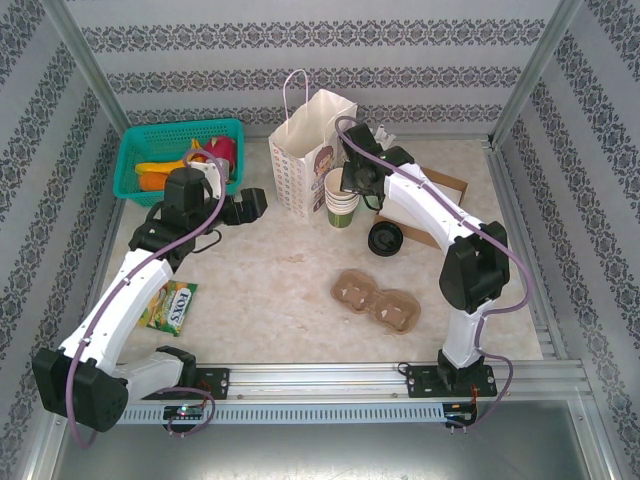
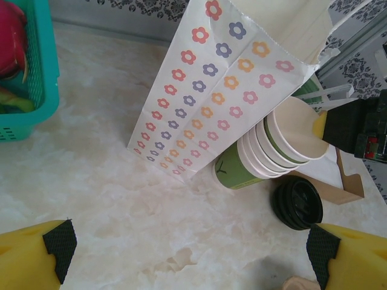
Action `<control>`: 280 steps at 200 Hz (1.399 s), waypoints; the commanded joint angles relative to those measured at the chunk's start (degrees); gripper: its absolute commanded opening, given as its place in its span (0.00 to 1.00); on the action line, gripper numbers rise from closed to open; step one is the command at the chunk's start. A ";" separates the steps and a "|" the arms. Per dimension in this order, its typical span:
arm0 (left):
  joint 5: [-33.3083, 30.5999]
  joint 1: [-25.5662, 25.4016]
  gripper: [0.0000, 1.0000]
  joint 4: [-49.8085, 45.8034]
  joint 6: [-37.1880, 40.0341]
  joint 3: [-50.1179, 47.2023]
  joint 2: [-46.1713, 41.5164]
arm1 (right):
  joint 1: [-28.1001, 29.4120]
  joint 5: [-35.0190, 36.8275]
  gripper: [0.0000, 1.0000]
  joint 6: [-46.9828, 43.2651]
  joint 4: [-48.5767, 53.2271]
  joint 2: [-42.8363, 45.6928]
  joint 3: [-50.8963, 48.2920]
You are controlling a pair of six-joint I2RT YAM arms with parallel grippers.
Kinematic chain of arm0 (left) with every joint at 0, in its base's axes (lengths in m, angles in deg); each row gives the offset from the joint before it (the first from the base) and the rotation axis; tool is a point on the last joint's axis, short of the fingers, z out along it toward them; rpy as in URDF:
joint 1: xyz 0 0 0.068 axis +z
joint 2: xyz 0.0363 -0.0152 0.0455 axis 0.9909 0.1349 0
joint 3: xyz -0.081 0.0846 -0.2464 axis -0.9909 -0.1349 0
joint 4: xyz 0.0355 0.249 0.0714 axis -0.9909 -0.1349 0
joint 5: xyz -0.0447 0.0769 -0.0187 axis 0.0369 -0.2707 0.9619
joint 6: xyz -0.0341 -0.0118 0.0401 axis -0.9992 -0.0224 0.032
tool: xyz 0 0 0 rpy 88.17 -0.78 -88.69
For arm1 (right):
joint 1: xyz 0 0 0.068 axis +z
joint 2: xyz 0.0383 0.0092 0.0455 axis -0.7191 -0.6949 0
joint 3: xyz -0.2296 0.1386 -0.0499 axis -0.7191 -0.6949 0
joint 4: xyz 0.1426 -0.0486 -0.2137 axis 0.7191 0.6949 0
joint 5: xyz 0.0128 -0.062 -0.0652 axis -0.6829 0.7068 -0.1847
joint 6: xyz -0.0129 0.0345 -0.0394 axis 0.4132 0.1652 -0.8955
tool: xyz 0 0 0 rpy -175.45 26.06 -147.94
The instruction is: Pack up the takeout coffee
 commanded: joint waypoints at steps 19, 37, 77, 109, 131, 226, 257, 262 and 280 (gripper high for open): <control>0.25 -0.04 1.00 2.69 -2.57 -1.07 1.03 | 0.23 0.12 0.00 -1.64 -0.80 2.61 0.59; -0.19 -0.05 1.00 2.43 -3.48 -0.88 1.63 | 0.18 -0.46 0.00 -1.89 0.35 2.71 1.81; 0.87 0.00 1.00 1.55 -4.63 0.25 3.42 | 0.31 -0.10 0.00 -2.47 1.75 4.65 2.59; 3.52 -0.02 1.00 2.16 -4.63 0.13 5.12 | 0.66 1.48 0.00 -3.49 2.32 7.79 2.85; 6.60 0.00 1.00 2.43 -4.98 0.36 6.88 | 1.37 1.97 0.00 -5.27 2.37 10.09 3.01; -4.44 0.59 1.00 -8.13 -6.51 4.78 12.23 | 10.50 0.82 0.00 -8.09 4.86 16.45 0.87; -7.42 0.81 1.00 -10.05 -6.55 5.43 13.18 | 13.92 -0.42 0.00 -5.65 3.91 13.67 -1.44; -8.17 0.82 1.00 -10.70 -6.40 5.67 13.37 | 14.34 -0.28 0.00 -5.28 3.90 12.98 -1.52; -11.26 1.17 1.00 -13.56 -6.72 7.09 14.43 | 15.33 -0.62 0.00 -3.85 3.83 10.51 -1.96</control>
